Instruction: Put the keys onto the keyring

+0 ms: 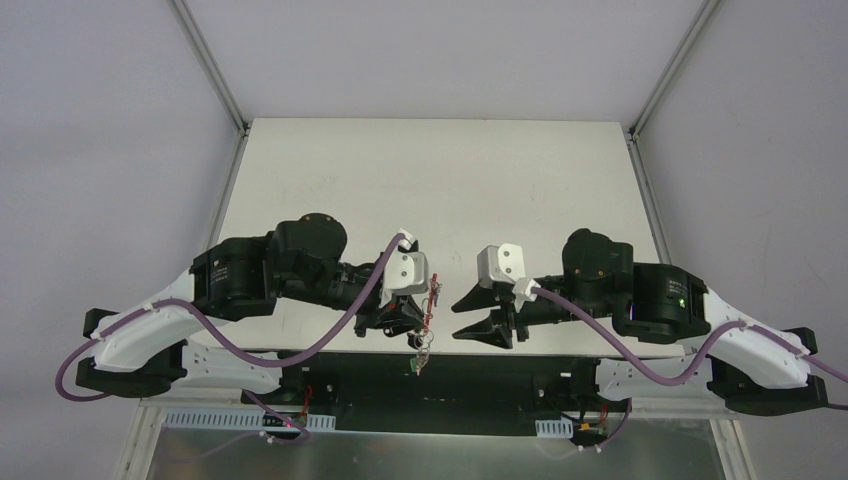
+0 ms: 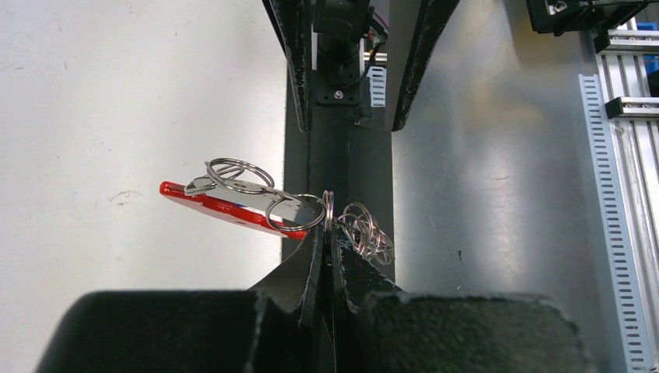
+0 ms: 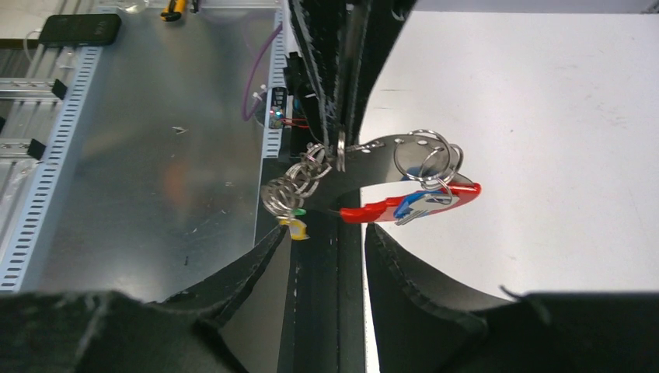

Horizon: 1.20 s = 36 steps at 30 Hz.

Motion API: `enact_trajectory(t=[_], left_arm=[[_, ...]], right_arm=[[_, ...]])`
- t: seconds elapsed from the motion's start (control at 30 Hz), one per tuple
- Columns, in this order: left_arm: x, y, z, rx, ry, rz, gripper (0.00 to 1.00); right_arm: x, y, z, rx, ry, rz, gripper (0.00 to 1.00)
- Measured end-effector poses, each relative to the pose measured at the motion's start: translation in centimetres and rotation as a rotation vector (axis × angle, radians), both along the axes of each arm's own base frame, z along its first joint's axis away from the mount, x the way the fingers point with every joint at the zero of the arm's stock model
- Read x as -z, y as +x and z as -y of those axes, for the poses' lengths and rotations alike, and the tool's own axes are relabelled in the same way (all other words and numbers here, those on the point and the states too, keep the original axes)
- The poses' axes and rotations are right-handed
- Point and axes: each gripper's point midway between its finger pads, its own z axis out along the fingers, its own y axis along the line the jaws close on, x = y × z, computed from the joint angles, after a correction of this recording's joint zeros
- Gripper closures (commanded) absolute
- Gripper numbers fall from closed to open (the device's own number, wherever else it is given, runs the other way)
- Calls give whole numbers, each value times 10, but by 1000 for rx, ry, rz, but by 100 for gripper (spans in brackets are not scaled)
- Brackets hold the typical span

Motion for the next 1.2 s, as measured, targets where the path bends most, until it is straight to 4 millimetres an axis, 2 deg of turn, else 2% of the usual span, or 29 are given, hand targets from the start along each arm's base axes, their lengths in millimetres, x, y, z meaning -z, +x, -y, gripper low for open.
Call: enact_trajectory(t=[0.23,0.57,1.2], left_arm=[[9,-2,9,22,34,-19,100],[16,-4,16,43,57,-36,100],[19,-7,15,57,71,-47,100]], right_arm=[[-9,-11,-4,-74,43,2,62],[-13,-15,-18,-118,88,19,63],[5,-6,-28,-90,70,38,64]])
